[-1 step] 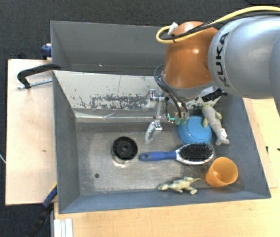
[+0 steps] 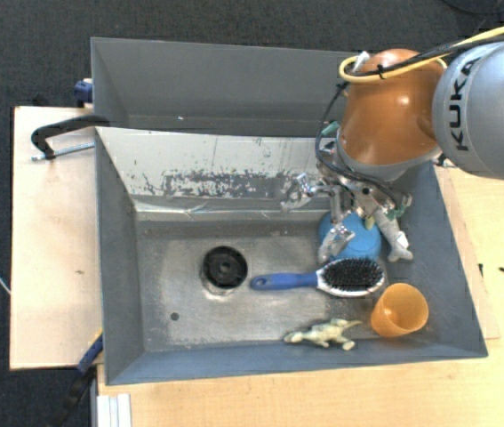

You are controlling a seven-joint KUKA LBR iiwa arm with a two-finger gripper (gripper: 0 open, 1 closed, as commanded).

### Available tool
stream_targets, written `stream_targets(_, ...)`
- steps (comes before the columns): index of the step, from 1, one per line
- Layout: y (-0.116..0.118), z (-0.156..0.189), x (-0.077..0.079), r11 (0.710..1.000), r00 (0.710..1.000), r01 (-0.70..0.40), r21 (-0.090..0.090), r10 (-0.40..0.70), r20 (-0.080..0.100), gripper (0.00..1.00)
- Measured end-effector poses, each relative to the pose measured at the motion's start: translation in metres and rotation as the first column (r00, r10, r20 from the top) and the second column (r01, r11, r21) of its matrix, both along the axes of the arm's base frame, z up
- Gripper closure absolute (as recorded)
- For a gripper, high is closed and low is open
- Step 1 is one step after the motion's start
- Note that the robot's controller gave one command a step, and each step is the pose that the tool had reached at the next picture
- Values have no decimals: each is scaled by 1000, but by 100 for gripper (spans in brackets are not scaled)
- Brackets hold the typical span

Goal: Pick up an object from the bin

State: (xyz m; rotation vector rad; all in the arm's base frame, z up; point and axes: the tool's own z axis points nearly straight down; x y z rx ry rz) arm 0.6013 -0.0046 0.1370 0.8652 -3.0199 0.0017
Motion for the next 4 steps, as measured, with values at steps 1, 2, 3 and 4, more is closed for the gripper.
stream_targets(1,11,-26,-15,991,991,-133,1,133,12,0)
stream_targets(2,-30,-42,-29,982,982,-188,4,188,7,0)
stream_targets(3,-5,-63,-54,995,995,-95,-1,95,13,0)
stream_targets(4,90,-11,-94,979,979,204,8,-204,8,0)
